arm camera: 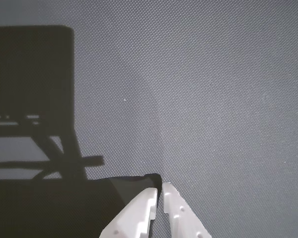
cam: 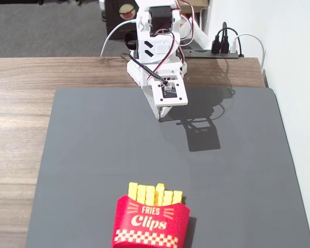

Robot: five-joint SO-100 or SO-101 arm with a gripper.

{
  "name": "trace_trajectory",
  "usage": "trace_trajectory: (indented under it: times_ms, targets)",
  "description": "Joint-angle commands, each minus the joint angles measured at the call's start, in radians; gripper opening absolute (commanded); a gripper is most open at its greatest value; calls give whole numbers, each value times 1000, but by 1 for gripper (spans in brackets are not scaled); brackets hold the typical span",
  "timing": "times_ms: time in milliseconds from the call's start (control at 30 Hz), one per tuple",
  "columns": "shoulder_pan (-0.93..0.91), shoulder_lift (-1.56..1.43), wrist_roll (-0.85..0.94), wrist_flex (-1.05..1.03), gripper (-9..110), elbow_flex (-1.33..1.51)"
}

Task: Grab a fry

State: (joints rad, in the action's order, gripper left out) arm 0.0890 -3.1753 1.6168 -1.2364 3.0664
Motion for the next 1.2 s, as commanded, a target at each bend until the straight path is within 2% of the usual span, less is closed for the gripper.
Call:
trace_trajectory:
  times_ms: [0,400,567,1167]
  targets:
    - [-8,41,-8,28,1,-5]
    - [-5,49,-9,31,1,-8]
    - [-3,140,-23,55,1,-66]
    - [-109,678,-43,20,1,-629]
